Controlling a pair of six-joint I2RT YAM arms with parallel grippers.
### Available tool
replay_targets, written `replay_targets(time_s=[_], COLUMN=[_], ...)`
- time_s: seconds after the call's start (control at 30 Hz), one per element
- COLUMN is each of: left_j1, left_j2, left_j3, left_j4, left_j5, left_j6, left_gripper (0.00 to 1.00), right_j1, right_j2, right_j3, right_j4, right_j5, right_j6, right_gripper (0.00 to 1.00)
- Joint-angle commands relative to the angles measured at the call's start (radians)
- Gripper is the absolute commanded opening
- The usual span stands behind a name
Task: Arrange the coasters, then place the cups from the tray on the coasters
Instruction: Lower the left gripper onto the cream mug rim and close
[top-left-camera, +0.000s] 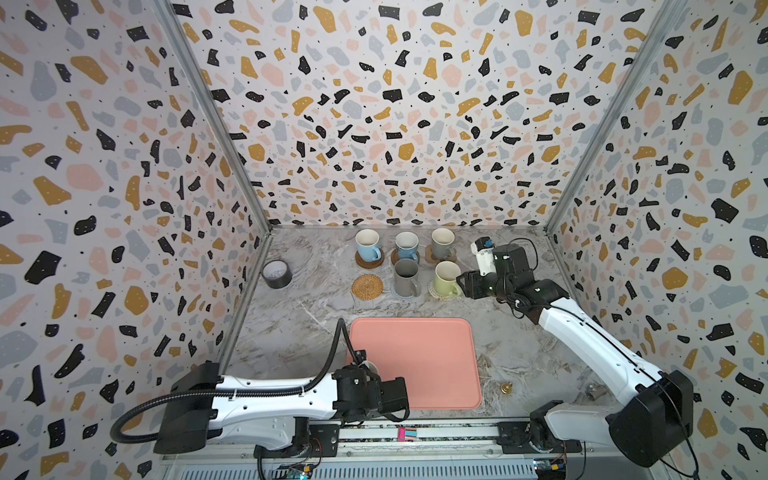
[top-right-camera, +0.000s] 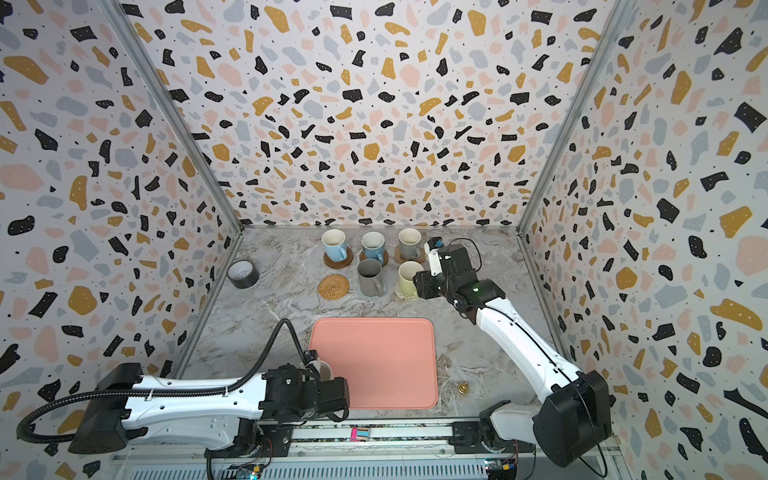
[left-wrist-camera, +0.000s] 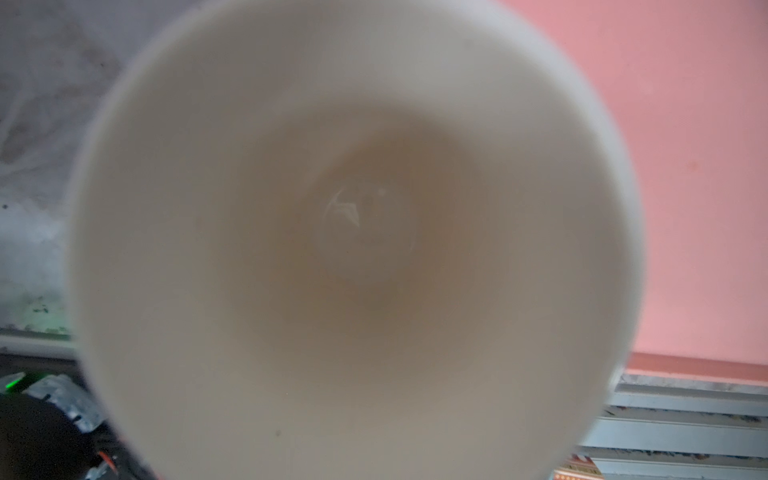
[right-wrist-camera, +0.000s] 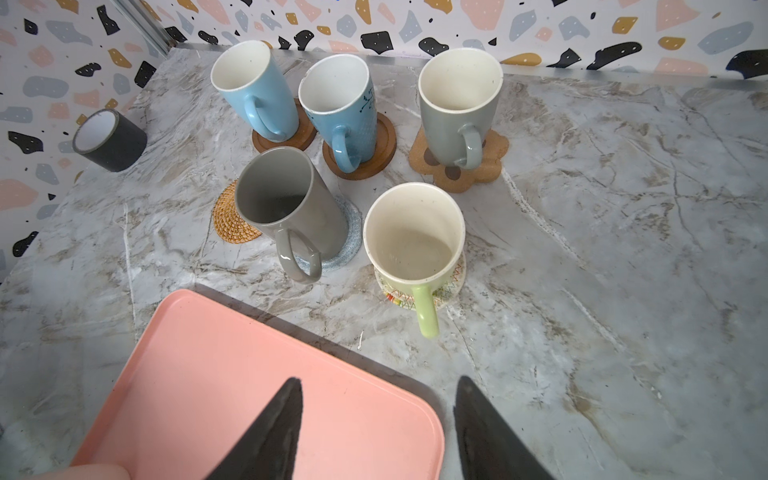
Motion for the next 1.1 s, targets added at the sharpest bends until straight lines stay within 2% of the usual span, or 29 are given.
replay_targets(time_s=[0.0,0.13,0.37,1.07], left_j1=[0.008,0.008,0.008,0.031], left_j2=[0.008,0.003,-0.005,-0.023], left_j3=[0.019,0.015,0.003,0.089], left_j4=[-0.004,0.002,0.03,0.024], left_j5=[-0.033,-0.036,-0.034,-0.124], left_j6=[0.02,0.011,-0.014,-0.023], left_gripper=[0.3,0.23,0.17,0.16], right_j1=[-0.006,-0.007,-0.007,-0.009], right_j2=[-0.018,-0.02,-0.022,-0.032], right_j3=[-0.005,-0.006,-0.008,-0.01], right_j4=[0.01,0.01,0.01,0.0], right_j5=[-0.007,-0.007,-0.006,-0.005], right_j6=[0.009,0.007,0.007,0.013], right_gripper=[0.6,0.6,0.6,0.6])
